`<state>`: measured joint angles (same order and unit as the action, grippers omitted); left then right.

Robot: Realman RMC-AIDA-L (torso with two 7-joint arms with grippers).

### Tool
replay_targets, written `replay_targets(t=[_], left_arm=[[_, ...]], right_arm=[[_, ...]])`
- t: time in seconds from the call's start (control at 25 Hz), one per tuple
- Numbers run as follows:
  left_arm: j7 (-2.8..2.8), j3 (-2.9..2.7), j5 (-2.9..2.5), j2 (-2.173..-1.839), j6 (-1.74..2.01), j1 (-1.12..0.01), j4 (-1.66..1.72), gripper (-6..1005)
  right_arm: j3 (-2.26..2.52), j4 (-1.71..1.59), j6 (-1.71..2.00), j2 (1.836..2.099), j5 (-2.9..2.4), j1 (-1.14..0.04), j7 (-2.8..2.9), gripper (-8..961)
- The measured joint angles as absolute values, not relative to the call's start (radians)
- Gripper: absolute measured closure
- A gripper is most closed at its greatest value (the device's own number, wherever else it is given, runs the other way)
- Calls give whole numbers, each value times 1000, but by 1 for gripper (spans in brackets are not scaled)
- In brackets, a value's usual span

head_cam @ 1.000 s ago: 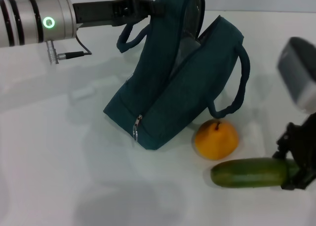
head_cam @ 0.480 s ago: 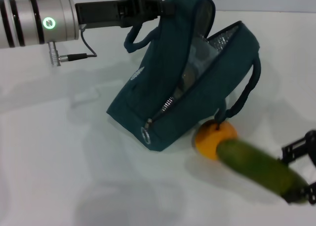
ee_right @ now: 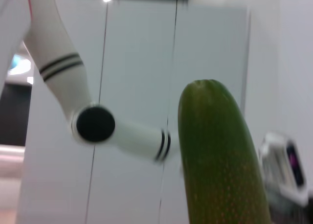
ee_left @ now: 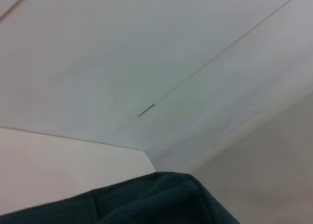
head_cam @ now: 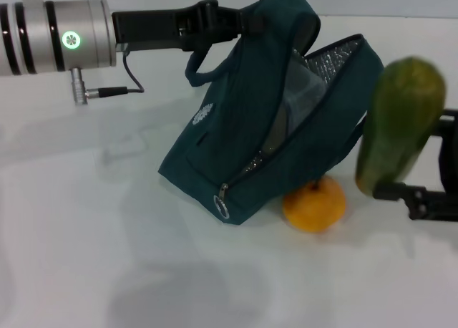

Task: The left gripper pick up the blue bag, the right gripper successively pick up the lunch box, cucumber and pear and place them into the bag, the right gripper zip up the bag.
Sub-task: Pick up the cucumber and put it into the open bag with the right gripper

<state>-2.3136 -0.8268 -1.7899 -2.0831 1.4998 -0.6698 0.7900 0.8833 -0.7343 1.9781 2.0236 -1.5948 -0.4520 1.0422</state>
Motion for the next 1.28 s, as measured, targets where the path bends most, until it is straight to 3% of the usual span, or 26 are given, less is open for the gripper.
replay_targets(t=[0.4, 1.28], left_arm=[[-2314, -838, -1791, -2084, 1513, -657, 787, 940], [-2330, -839, -1788, -2083, 1531, -645, 787, 940]], right_arm=[[1048, -657, 1888, 2025, -1353, -486, 764, 283], [1230, -629, 1558, 2025, -1346, -544, 670, 269]])
